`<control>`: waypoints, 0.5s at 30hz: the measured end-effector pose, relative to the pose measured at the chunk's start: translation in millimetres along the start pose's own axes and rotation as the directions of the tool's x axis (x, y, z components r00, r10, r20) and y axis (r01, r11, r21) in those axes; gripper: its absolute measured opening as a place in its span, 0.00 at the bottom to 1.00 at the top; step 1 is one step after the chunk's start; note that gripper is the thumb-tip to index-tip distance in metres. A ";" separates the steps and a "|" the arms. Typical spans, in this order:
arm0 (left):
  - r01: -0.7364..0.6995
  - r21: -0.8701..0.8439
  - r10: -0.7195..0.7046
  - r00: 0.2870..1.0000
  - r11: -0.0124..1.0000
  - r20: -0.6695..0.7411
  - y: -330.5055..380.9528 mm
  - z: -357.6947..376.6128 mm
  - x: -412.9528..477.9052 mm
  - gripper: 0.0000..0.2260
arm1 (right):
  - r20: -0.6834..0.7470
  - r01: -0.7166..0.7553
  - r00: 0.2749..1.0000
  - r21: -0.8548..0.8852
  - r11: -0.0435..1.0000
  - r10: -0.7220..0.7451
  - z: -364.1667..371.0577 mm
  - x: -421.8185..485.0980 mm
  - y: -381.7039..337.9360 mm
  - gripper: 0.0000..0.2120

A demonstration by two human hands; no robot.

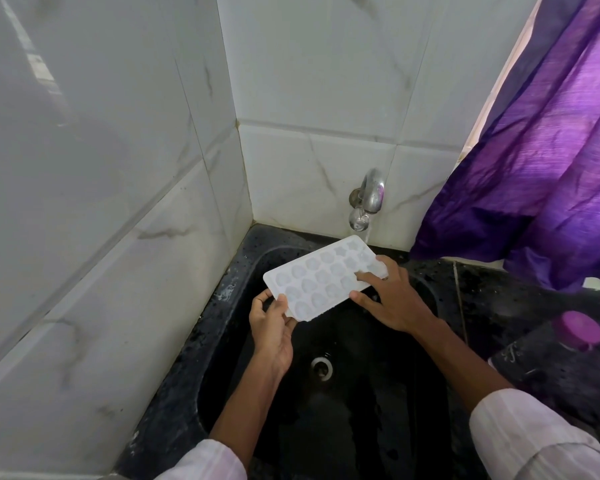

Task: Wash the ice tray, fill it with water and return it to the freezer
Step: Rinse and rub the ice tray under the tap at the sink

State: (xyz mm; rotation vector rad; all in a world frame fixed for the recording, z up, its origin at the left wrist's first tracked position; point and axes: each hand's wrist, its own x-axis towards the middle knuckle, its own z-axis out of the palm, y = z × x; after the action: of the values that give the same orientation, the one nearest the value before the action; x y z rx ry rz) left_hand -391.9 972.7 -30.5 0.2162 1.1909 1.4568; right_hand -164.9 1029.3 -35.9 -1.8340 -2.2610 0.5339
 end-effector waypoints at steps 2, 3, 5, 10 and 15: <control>0.000 0.003 0.000 1.000 1.000 -0.003 0.3 -1.7 0.5 0.10 | 0.004 0.014 1.000 0.011 1.000 -0.014 0.1 -0.9 1.5 0.25; 0.003 0.005 -0.003 1.000 1.000 -0.005 -0.1 -2.5 0.4 0.10 | -0.002 0.017 1.000 0.017 1.000 -0.017 0.3 -0.8 2.3 0.24; 0.014 0.000 -0.014 1.000 1.000 -0.006 -0.9 -2.9 -1.5 0.09 | -0.020 0.001 1.000 0.037 0.999 -0.001 0.7 -0.1 1.5 0.23; 0.024 -0.018 -0.024 1.000 1.000 0.000 -3.7 -1.0 -5.2 0.10 | -0.056 -0.050 0.997 0.065 0.997 0.054 6.2 -0.6 -1.9 0.22; -0.033 0.058 0.031 0.999 0.998 0.032 -1.0 -2.8 -4.7 0.10 | -0.011 -0.045 0.999 0.077 0.996 0.046 13.3 -5.4 7.6 0.20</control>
State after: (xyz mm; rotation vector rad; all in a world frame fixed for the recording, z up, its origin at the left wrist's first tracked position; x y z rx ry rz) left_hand -391.9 967.1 -30.3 0.2983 1.2111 1.4420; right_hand -161.6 1023.2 -50.6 -1.8501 -2.1644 0.6059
